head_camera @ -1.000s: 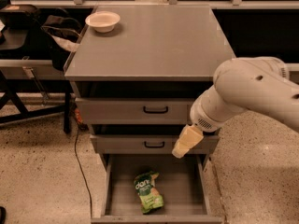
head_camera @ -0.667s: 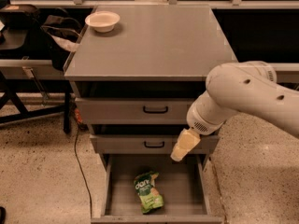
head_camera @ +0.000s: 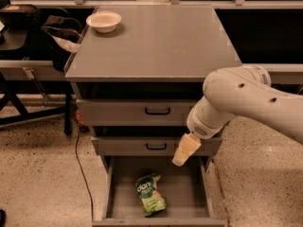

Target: Pick green rice chip bag from bottom drawer and place on counter

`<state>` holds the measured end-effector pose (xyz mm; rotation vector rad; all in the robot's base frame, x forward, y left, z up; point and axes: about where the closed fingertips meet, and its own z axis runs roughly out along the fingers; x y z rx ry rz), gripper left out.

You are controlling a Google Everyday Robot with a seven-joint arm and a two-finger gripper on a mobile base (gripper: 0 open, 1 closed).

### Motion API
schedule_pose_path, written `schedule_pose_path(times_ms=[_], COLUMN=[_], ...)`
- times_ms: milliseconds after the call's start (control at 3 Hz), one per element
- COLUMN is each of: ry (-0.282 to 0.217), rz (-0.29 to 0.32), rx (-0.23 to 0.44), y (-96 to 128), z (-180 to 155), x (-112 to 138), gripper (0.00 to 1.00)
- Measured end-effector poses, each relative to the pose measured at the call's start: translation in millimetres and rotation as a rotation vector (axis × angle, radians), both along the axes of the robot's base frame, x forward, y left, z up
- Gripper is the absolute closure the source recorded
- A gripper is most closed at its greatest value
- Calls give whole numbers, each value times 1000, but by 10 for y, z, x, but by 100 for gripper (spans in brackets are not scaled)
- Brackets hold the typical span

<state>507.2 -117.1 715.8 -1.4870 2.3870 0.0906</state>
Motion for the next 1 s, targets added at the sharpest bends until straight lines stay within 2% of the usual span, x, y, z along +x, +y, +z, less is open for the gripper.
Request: schedule_pose_path(times_ms=[333,667,1000], ry=[-4,0,13], rz=[-6,12,41], rx=[61,143,196], y=[-32,-10,58], z=[-151,-487,-836], x=[-2,1,-13], gripper=[0,0,0])
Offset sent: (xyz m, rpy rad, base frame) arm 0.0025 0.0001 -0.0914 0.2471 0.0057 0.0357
